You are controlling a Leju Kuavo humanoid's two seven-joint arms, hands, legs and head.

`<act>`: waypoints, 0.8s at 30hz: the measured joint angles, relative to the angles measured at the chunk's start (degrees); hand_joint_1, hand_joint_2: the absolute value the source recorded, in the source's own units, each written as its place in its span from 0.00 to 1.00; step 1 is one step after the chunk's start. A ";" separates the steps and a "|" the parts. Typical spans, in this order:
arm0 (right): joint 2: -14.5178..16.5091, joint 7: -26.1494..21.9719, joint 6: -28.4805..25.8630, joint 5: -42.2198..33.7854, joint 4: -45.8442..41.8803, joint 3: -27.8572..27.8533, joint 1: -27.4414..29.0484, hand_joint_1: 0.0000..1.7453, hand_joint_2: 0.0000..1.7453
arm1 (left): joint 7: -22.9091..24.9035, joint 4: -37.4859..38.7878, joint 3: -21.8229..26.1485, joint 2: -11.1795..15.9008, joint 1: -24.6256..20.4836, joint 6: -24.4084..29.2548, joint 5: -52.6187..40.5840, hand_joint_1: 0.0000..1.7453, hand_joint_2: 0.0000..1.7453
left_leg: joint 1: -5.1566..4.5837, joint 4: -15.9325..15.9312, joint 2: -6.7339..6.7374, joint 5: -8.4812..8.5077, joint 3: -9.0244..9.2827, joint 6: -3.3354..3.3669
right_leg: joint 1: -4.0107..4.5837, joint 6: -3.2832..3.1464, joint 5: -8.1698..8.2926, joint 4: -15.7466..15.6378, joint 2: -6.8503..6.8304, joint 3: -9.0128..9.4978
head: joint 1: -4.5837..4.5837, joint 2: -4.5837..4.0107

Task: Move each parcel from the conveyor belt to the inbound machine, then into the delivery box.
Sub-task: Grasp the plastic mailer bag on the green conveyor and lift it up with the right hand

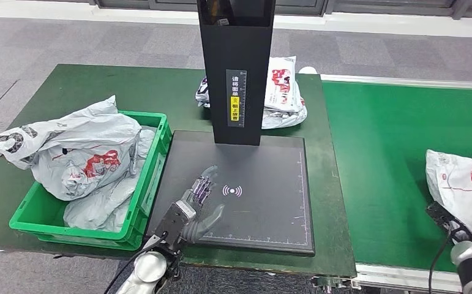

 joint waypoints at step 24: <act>1.00 -1.02 8.87 -3.78 2.09 0.20 -0.94 1.00 1.00 | 0.04 0.28 -0.27 0.22 -0.90 0.43 0.10 0.00 1.00 | 0.01 0.00 0.03 0.01 0.02 -0.01 | 0.01 0.00 0.00 0.00 0.08 0.01 | 0.00 0.00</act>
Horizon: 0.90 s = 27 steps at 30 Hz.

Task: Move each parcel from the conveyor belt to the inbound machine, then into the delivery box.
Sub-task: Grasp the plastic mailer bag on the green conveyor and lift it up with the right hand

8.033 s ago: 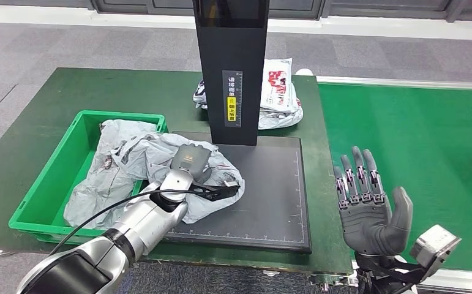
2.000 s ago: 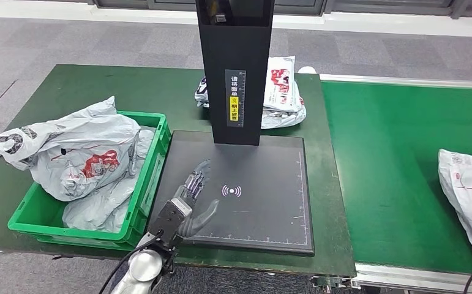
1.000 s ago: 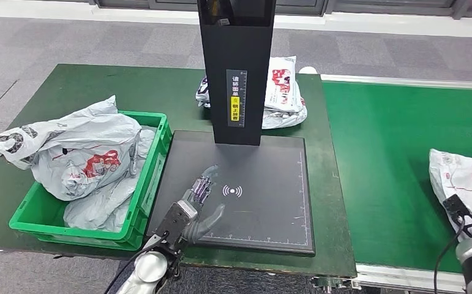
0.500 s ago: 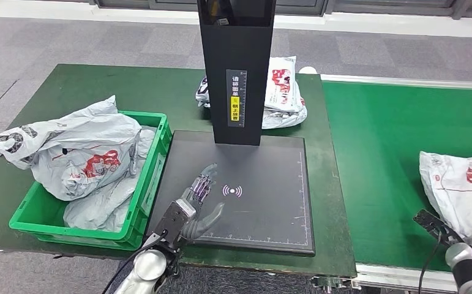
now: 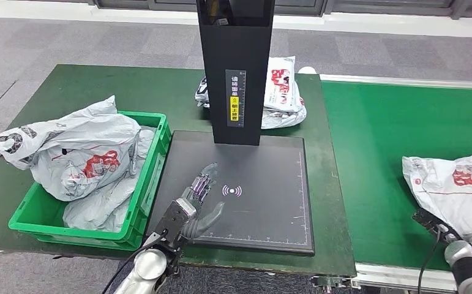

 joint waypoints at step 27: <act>8.52 -39.56 7.64 -54.87 -5.20 -26.70 -6.78 1.00 1.00 | -2.46 -3.27 0.39 1.00 4.90 5.92 -0.86 0.00 1.00 | 0.04 -0.02 -0.17 0.05 -0.04 -0.06 | 0.02 0.00 0.01 0.06 -0.09 0.03 | 0.00 0.00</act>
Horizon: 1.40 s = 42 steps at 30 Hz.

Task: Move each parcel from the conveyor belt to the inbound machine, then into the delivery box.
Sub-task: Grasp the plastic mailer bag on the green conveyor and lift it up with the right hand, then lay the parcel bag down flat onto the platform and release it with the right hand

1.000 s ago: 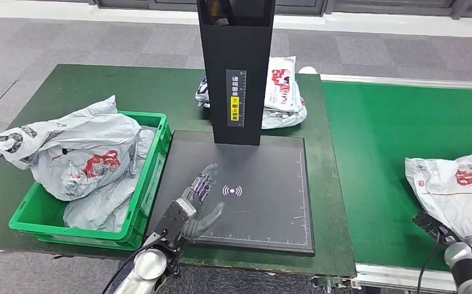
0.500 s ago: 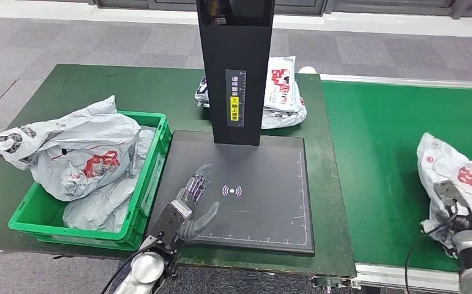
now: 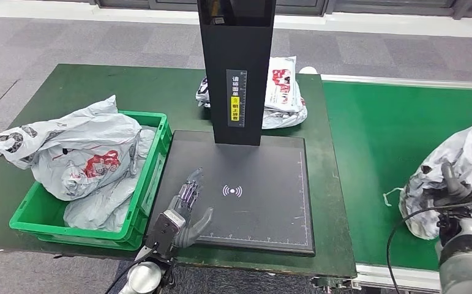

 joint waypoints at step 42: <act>25.63 17.36 7.00 -46.12 -35.88 72.33 10.55 0.00 0.00 | 0.63 2.71 1.83 -1.61 -2.82 -0.28 -3.28 0.00 1.00 | 0.12 -0.05 0.11 0.17 -0.05 -0.31 | 0.09 -0.21 -0.02 0.19 0.14 -0.24 | -0.01 0.00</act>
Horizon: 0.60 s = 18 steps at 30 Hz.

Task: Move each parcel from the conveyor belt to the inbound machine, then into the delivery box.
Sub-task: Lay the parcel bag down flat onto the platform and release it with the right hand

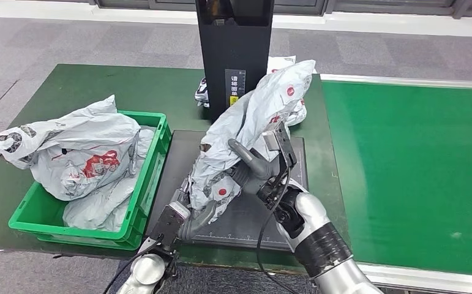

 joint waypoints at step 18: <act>3.39 -0.38 -2.20 3.74 19.00 3.24 -2.21 0.00 0.00 | 1.43 1.10 0.87 -0.01 -0.58 0.86 0.01 0.00 1.00 | 0.00 0.00 0.02 -0.01 0.00 -0.02 | 0.00 0.00 0.00 -0.01 0.02 -0.03 | 0.01 0.00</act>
